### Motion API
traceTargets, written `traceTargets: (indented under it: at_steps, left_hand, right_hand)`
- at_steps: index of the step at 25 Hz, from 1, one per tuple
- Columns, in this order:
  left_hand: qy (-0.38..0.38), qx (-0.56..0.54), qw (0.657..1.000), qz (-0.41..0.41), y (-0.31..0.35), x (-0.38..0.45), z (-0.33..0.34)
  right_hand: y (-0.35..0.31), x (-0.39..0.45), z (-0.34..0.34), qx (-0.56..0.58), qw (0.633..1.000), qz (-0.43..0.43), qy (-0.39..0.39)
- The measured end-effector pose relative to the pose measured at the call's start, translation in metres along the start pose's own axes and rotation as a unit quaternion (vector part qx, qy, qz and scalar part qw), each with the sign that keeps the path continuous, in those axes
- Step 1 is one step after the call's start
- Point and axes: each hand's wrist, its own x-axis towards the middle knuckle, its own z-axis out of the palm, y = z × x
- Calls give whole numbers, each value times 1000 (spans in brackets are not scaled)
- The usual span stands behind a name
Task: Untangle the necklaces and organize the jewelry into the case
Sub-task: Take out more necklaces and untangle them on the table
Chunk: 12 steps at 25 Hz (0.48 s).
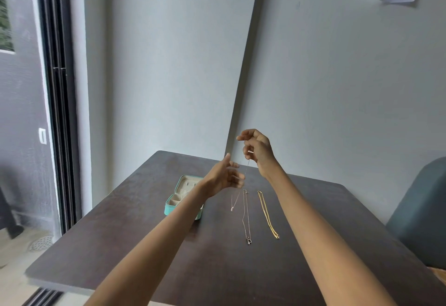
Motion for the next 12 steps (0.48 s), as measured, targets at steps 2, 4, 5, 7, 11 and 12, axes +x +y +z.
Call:
traceTargets:
  at_steps: [2,4,5,7,11,12]
  left_hand:
    - [-37,5,998,43,13,-2,9]
    - [-43,50,995,81,21,-4,19]
    - [-35,82,991,97,21,-4,22]
    - [-12,118,985,122,17,-4,24]
    - [32,139,980,139,13,-7,21]
    - [44,144,978,147,14,-8,20]
  right_hand:
    - [6,-4,0,-15,1000,6,2]
    - [13,-7,-1,-15,1000,8,12]
    - [16,-7,-1,-9,1000,6,19]
    - [20,-8,-2,-3,1000,1,22]
    - [27,-12,-6,-21,1000,-7,11]
    - [29,-13,-8,-36,999,-14,9]
